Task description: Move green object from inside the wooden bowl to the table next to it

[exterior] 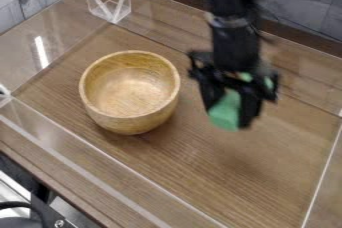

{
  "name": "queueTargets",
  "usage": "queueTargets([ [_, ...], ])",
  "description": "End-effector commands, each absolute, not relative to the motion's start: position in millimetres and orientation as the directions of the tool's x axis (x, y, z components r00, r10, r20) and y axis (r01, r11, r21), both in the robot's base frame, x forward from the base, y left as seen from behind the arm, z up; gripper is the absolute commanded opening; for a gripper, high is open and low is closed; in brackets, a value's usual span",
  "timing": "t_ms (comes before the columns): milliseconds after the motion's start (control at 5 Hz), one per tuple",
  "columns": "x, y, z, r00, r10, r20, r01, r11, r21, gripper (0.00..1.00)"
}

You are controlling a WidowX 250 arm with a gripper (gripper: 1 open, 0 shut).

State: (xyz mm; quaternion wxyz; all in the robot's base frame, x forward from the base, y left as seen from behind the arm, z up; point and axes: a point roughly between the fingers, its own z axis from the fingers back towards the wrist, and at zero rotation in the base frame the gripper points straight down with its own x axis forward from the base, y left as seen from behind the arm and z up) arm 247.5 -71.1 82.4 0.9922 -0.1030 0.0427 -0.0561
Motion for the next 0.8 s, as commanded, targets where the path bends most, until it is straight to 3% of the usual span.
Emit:
queueTargets([
  [0, 255, -80, 73.4, 0.982, -0.187, -0.020, 0.181, 0.969, -0.168, 0.00],
  [400, 268, -40, 72.0, 0.962, -0.272, -0.018, 0.266, 0.951, -0.156, 0.00],
  [600, 271, -41, 73.3, 0.959, -0.283, -0.014, 0.277, 0.948, -0.156, 0.00],
])
